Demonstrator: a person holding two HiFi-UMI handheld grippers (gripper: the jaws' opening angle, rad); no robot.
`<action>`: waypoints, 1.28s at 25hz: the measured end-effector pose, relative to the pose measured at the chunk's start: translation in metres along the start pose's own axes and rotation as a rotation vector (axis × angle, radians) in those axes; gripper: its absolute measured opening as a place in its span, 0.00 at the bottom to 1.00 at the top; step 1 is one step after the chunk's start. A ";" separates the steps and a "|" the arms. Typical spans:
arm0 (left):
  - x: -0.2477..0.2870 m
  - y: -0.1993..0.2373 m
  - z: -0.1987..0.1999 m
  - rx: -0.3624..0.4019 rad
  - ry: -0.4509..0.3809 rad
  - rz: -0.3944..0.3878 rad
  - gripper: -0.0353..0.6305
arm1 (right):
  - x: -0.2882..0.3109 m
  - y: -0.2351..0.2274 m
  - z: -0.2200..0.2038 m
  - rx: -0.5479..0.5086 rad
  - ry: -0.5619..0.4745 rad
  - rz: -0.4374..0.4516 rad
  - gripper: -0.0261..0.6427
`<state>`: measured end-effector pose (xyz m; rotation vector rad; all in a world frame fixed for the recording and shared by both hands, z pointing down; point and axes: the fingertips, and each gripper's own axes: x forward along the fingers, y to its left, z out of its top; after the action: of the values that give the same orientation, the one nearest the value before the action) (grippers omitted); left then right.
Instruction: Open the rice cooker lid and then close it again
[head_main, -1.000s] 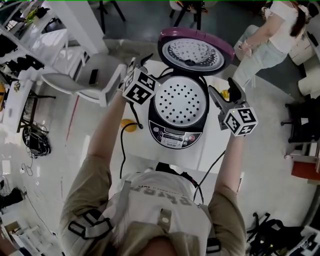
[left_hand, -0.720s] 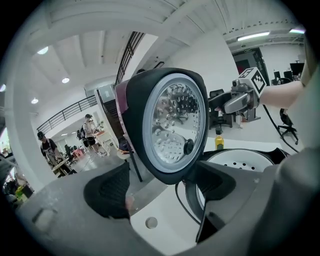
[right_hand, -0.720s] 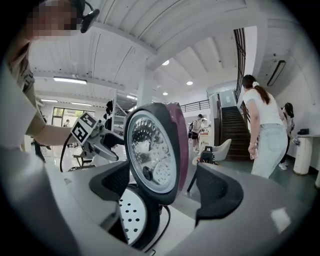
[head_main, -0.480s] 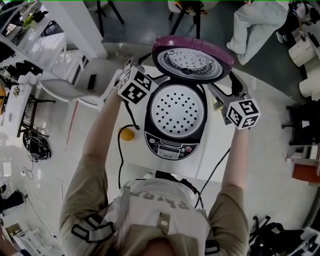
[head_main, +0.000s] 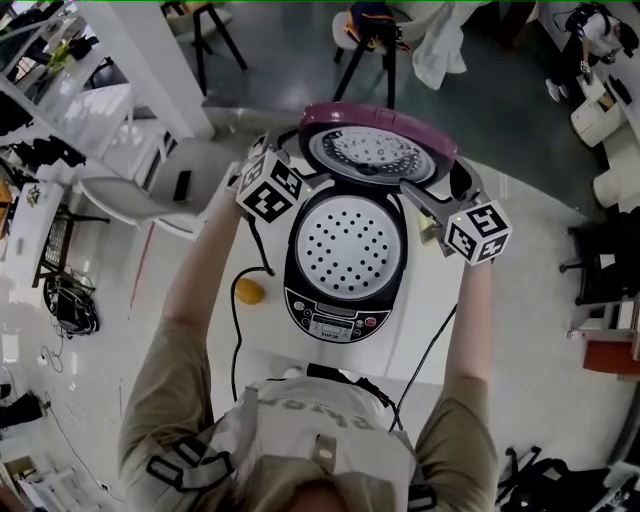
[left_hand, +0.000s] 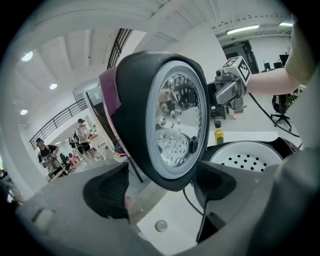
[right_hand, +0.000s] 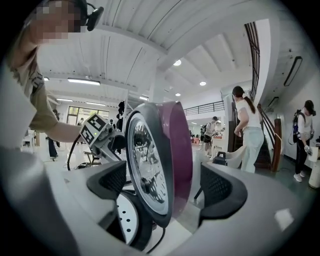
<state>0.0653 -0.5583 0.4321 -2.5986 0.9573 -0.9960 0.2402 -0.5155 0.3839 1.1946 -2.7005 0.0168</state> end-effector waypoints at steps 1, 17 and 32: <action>0.001 0.001 0.000 0.006 0.004 0.001 0.70 | 0.002 0.001 0.002 -0.004 0.000 0.007 0.69; -0.003 -0.007 0.007 0.016 -0.007 0.002 0.70 | 0.007 0.017 0.010 -0.032 0.001 0.027 0.72; -0.026 -0.030 -0.002 0.040 0.018 -0.018 0.70 | -0.011 0.047 0.004 -0.067 0.018 0.043 0.78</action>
<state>0.0642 -0.5187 0.4313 -2.5738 0.9098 -1.0343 0.2119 -0.4758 0.3815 1.1113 -2.6883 -0.0566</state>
